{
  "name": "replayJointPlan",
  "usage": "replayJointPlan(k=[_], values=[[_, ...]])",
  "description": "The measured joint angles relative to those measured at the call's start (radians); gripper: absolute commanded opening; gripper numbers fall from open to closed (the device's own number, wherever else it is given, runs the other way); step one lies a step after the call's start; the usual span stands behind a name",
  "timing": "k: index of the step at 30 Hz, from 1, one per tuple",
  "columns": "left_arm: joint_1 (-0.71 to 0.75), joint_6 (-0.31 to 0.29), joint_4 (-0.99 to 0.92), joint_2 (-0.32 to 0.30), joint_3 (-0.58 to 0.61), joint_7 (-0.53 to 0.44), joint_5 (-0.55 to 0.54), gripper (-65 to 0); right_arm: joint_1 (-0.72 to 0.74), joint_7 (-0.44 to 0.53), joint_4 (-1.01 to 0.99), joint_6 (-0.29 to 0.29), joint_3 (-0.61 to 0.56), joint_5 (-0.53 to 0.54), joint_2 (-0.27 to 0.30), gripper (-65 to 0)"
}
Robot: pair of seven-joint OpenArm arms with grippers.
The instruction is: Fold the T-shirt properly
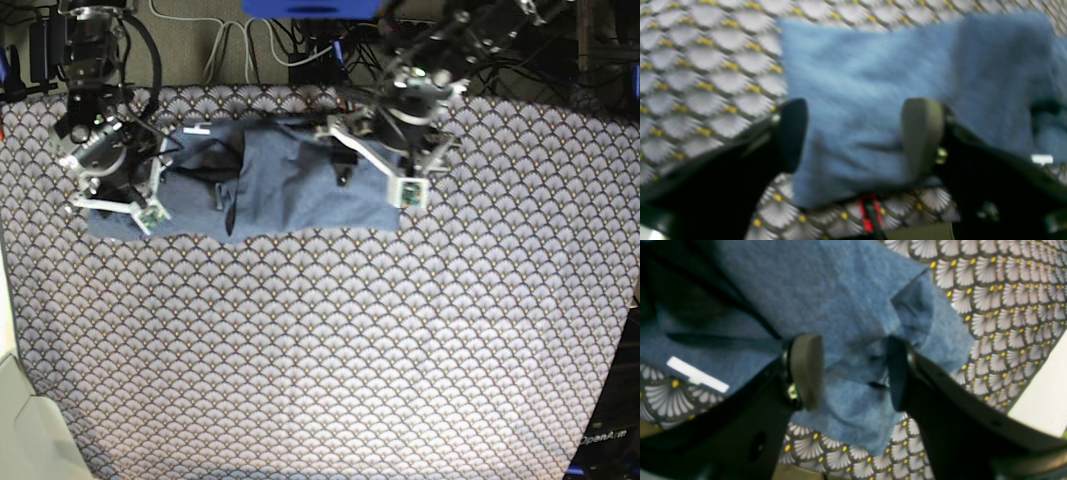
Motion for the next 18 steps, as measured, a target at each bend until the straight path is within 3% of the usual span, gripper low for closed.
replayJointPlan(k=[13, 18], values=[[0.002, -0.003, -0.006, -0.009, -0.103, 0.01, -0.033, -16.4, 0.049, -0.015, 0.0, 0.0, 0.197, -0.007, -0.032, -25.2], [0.002, 0.0, -0.006, -0.056, -0.105, 0.01, -0.032, -16.4, 0.06, -0.012, -0.003, 0.0, 0.224, -0.004, -0.051, -24.5]])
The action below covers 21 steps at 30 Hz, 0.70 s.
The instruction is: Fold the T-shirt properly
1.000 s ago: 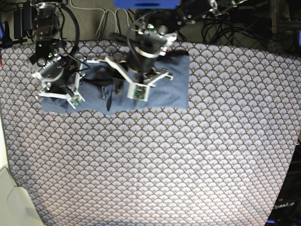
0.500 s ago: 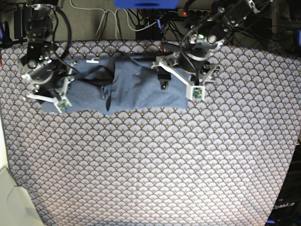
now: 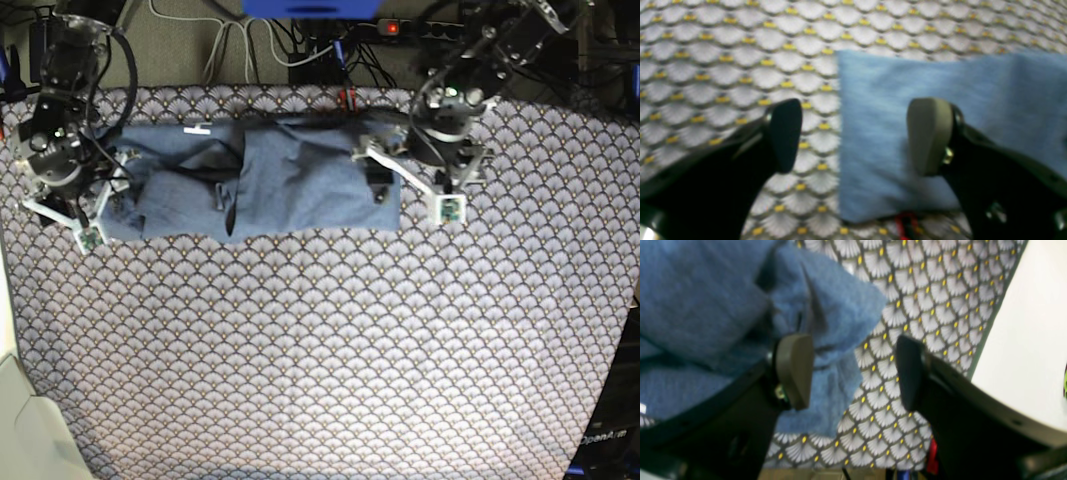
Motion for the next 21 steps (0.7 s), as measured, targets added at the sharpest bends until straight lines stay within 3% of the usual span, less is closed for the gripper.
replayJointPlan(k=[7, 21], values=[[0.002, -0.003, 0.0, -0.008, -0.08, 0.004, -0.001, -16.4, 0.069, 0.009, -0.103, 0.0, 0.01, 0.005, -0.033, -24.5], [0.002, -0.004, 0.002, -0.034, -0.116, 0.003, -0.001, -16.4, 0.116, 0.009, -0.222, 0.0, 0.061, 0.0, -0.015, -24.6]])
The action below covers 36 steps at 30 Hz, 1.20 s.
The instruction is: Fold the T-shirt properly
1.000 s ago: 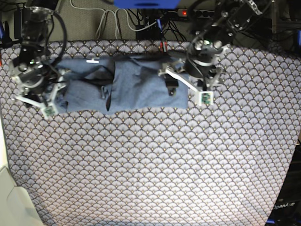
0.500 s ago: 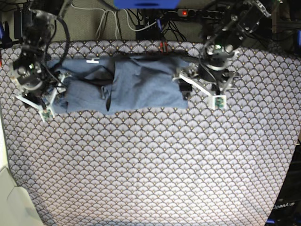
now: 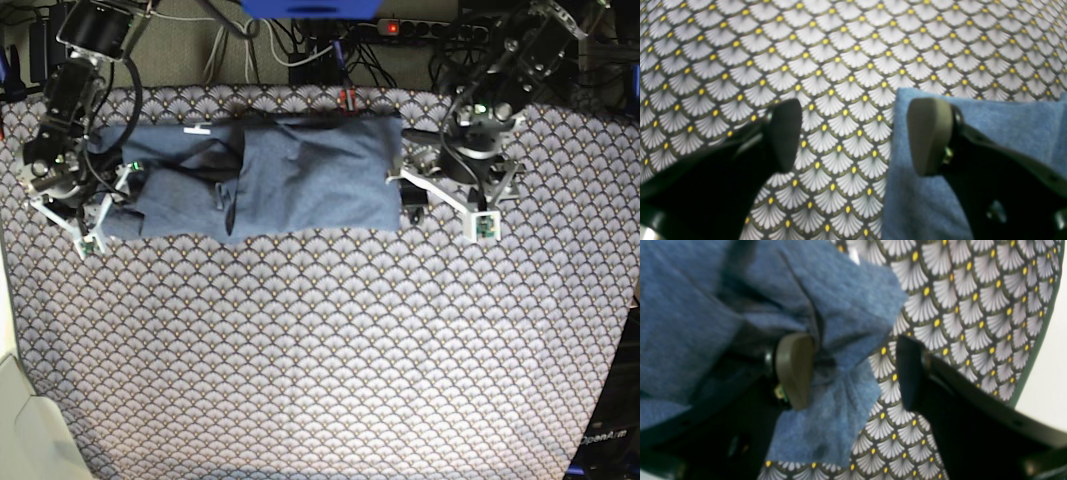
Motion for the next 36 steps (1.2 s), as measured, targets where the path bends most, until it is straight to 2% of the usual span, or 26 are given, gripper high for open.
replayJointPlan(k=[10, 36], values=[[0.0, 0.0, 0.0, 0.0, 0.0, 0.0, 0.0, -16.4, -0.022, 0.001, 0.0, 0.0, 0.045, -0.005, 0.006, -24.6], [0.02, 0.0, 0.002, 0.0, 0.0, 0.0, 0.0, -16.4, -0.034, 0.011, -0.054, -0.001, 0.04, -0.003, -0.028, -24.6]])
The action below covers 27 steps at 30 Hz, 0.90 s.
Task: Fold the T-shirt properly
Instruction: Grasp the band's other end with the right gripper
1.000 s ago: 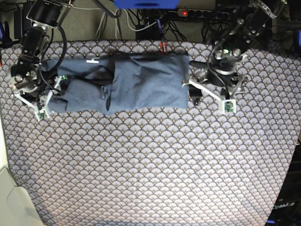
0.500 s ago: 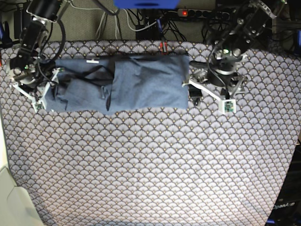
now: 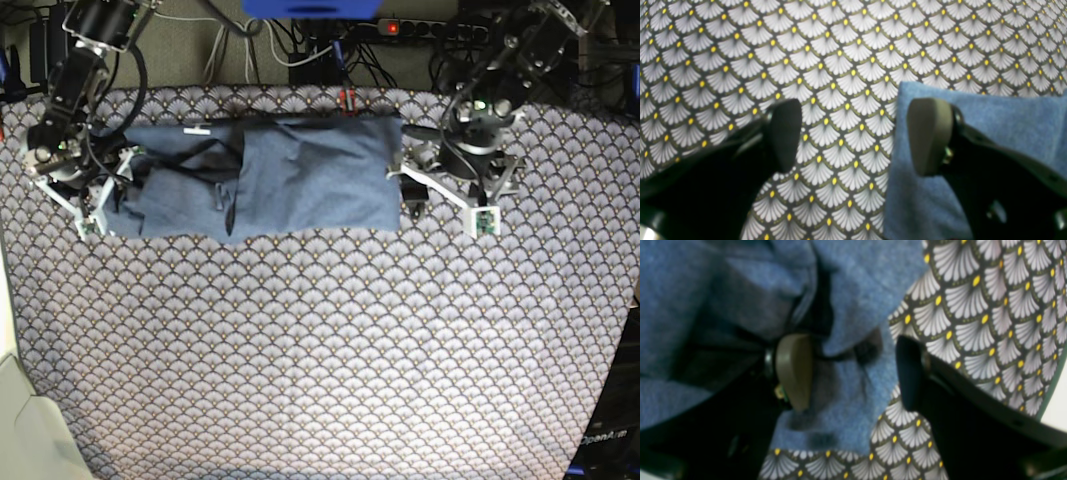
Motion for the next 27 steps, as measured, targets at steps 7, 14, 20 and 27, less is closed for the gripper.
replayJointPlan(k=[7, 14, 20, 27], values=[[0.002, 0.0, 0.001, 0.0, 0.002, 0.0, 0.0, -16.4, 0.005, 0.01, -0.016, -0.003, 0.003, 0.003, -0.004, -24.8], [0.002, 0.0, 0.001, 0.0, 0.006, 0.0, 0.0, -16.4, 0.015, -0.002, -0.014, -0.003, 0.004, -0.003, -0.009, -26.9], [0.003, 0.0, 0.001, 0.0, 0.006, 0.0, 0.0, -16.4, 0.013, -0.001, -0.019, -0.003, 0.003, 0.011, -0.015, -45.6], [0.002, 0.0, 0.001, 0.0, 0.005, 0.0, 0.0, -16.4, 0.01, 0.003, -0.021, -0.003, -0.001, 0.023, -0.022, -65.0]])
